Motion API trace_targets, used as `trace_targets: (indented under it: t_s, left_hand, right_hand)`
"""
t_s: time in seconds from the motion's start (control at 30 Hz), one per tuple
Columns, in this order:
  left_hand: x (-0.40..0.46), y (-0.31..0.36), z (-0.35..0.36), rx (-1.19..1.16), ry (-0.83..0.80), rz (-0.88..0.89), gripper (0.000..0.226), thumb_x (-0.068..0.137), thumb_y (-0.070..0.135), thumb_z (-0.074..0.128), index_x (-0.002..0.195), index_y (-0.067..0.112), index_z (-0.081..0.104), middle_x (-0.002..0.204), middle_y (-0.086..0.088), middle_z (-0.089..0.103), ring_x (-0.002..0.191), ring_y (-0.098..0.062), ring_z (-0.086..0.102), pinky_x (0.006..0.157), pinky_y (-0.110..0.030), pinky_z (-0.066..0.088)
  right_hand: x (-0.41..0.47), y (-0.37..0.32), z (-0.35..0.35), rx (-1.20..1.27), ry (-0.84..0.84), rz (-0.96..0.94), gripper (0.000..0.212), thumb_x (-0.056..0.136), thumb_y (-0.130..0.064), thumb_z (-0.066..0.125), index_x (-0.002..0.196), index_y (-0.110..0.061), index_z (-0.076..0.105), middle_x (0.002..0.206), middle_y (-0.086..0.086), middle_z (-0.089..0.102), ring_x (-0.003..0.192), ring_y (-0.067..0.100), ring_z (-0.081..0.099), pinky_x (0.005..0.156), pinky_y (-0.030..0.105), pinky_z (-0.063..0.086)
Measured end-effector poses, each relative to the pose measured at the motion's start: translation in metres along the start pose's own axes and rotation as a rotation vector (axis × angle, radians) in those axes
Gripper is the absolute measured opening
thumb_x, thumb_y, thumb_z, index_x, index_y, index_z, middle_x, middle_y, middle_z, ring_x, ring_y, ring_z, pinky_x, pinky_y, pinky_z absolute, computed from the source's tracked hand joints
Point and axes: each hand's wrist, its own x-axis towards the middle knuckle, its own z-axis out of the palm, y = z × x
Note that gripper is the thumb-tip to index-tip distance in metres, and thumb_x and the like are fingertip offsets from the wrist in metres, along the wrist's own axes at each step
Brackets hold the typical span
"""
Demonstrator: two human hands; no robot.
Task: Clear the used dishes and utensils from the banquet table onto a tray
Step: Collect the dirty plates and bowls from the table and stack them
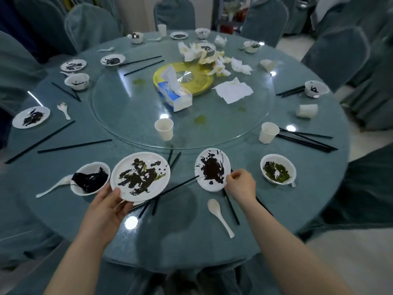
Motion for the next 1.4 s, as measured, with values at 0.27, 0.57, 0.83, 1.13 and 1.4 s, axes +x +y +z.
trace_targets:
  t_s: [0.27, 0.57, 0.83, 1.13, 1.4]
  left_hand:
    - [0.015, 0.009, 0.021, 0.054, -0.124, -0.018, 0.024, 0.098, 0.007, 0.047, 0.105, 0.026, 0.061, 0.096, 0.0, 0.071, 0.083, -0.016, 0.066, 0.058, -0.021, 0.057]
    - [0.011, 0.012, 0.023, 0.127, -0.313, -0.034, 0.027, 0.098, 0.008, 0.047, 0.108, 0.029, 0.06, 0.086, 0.006, 0.076, 0.074, -0.01, 0.071, 0.057, -0.022, 0.056]
    - [0.005, 0.021, 0.011, 0.113, -0.382, -0.05, 0.024, 0.098, 0.014, 0.049, 0.107, 0.031, 0.062, 0.095, 0.003, 0.074, 0.079, -0.013, 0.069, 0.058, -0.024, 0.056]
    - [0.012, 0.034, -0.041, 0.088, -0.277, -0.01, 0.036, 0.092, -0.004, 0.052, 0.119, 0.019, 0.056, 0.1, -0.005, 0.068, 0.085, -0.02, 0.064, 0.066, -0.029, 0.059]
    - [0.037, 0.052, -0.12, -0.048, -0.078, -0.015, 0.037, 0.092, -0.003, 0.053, 0.116, 0.025, 0.053, 0.087, 0.0, 0.074, 0.07, -0.011, 0.072, 0.06, -0.023, 0.059]
  right_hand:
    - [-0.047, -0.028, -0.029, 0.442, 0.099, 0.007, 0.004, 0.086, -0.008, 0.059, 0.084, -0.009, 0.055, 0.07, 0.008, 0.068, 0.058, 0.014, 0.066, 0.062, 0.031, 0.055]
    - [-0.105, -0.06, 0.01, 0.752, -0.02, 0.147, 0.01, 0.084, 0.002, 0.057, 0.087, -0.007, 0.056, 0.072, 0.011, 0.067, 0.043, 0.01, 0.055, 0.051, 0.025, 0.048]
    - [-0.132, -0.076, 0.041, 0.698, -0.08, 0.146, 0.015, 0.083, 0.001, 0.054, 0.088, -0.013, 0.057, 0.08, 0.014, 0.067, 0.055, 0.016, 0.062, 0.052, 0.025, 0.052]
    - [-0.14, -0.091, 0.093, 0.591, -0.191, 0.097, 0.018, 0.083, -0.002, 0.063, 0.1, -0.007, 0.062, 0.072, 0.007, 0.062, 0.055, 0.012, 0.059, 0.06, 0.024, 0.052]
    - [-0.12, -0.094, 0.152, 0.179, -0.205, 0.04, 0.009, 0.08, -0.007, 0.064, 0.079, -0.015, 0.068, 0.073, 0.007, 0.069, 0.059, 0.016, 0.059, 0.068, 0.036, 0.055]
